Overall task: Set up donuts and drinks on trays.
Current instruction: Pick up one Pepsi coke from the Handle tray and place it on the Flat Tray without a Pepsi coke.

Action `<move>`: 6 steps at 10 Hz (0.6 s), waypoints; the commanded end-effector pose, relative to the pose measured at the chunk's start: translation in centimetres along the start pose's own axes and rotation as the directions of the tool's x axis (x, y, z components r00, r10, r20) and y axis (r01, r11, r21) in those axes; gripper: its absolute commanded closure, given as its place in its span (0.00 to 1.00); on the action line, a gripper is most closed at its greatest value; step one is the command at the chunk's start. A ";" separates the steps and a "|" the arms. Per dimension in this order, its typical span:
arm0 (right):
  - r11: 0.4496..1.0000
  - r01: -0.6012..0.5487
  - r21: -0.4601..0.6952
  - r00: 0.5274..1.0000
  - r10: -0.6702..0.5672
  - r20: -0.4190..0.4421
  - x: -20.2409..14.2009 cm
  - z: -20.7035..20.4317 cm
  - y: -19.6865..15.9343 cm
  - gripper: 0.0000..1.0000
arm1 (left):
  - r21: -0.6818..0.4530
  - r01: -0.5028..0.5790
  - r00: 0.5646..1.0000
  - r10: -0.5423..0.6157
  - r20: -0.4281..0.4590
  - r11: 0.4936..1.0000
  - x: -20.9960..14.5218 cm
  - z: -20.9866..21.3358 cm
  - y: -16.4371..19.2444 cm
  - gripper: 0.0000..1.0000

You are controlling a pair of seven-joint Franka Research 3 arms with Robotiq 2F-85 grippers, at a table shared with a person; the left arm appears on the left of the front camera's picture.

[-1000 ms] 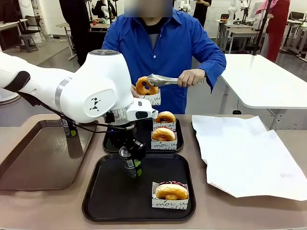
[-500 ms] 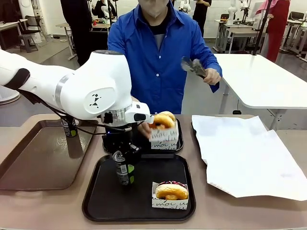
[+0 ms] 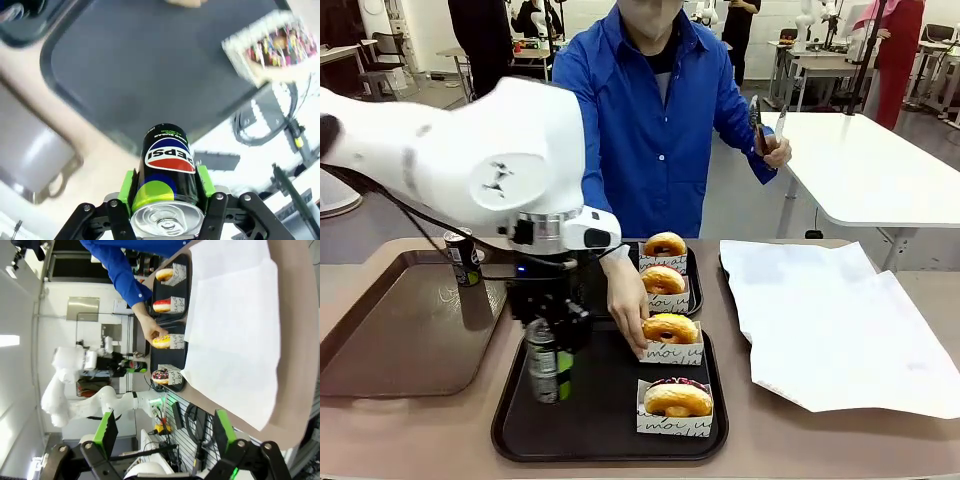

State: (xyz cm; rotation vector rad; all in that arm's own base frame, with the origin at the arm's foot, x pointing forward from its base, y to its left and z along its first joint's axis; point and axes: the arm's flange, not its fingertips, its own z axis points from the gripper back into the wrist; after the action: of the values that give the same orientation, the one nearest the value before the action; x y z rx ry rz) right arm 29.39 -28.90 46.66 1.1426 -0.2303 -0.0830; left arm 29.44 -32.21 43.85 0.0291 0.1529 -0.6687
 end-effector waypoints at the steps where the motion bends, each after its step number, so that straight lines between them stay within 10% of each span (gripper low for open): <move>1: 1.000 -0.006 0.004 1.000 0.006 0.006 0.0 0.0 0.0 0.00 | 0.026 -0.005 1.000 0.005 -0.004 1.000 -4.0 0.6 -0.1 0.41; 6: 1.000 -0.006 0.004 1.000 0.006 0.006 0.0 0.0 0.0 0.00 | 0.021 -0.023 1.000 0.023 -0.010 1.000 -3.8 0.5 0.6 0.41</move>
State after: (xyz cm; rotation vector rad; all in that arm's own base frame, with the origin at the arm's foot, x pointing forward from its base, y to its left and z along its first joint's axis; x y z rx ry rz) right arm 29.39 -28.90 46.66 1.1426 -0.2302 -0.0831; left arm 26.99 -29.29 44.94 0.0680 0.1738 -0.6505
